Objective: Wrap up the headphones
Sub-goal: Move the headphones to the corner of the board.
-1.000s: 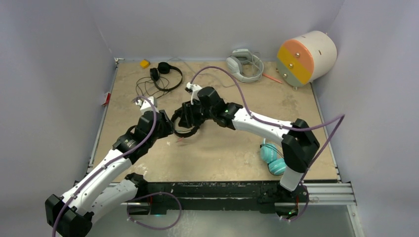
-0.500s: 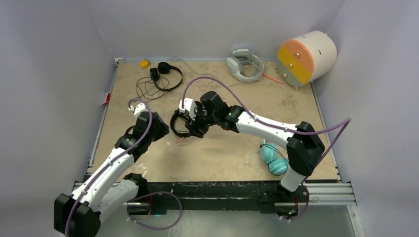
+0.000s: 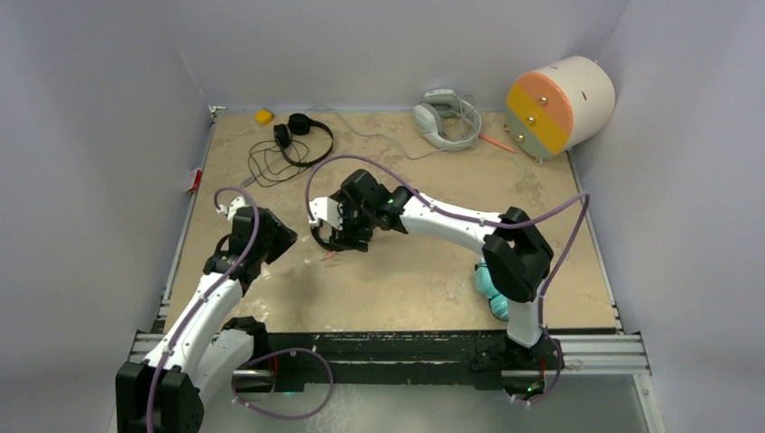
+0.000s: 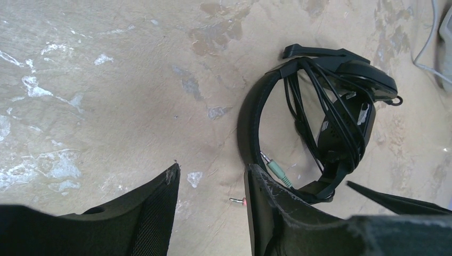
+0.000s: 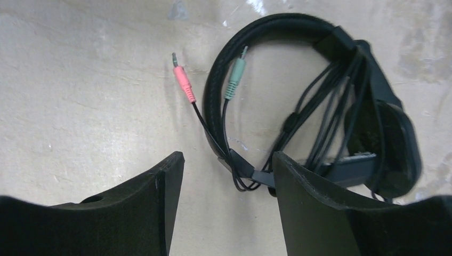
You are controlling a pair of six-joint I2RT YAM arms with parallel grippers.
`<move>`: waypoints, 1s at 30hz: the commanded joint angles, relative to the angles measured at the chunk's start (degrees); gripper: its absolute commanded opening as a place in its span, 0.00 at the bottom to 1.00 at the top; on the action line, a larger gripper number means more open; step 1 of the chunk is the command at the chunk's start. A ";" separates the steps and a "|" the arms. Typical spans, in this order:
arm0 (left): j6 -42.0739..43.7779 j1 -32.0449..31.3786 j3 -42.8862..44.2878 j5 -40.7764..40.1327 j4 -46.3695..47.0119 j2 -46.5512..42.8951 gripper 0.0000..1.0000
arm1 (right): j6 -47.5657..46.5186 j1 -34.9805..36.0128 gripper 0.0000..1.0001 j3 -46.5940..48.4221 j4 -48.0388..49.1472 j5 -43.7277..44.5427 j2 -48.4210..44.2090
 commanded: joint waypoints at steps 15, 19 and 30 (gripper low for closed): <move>-0.85 1.08 -1.63 1.16 6.16 1.39 0.45 | -5.32 1.65 0.31 6.88 -3.07 3.91 5.89; -0.59 1.08 -1.75 1.34 6.53 1.48 0.45 | -3.71 1.67 0.24 5.98 -2.48 1.15 4.97; -0.31 1.08 -2.35 2.52 7.64 2.14 0.44 | -2.43 0.90 0.12 5.04 -1.33 -0.48 4.17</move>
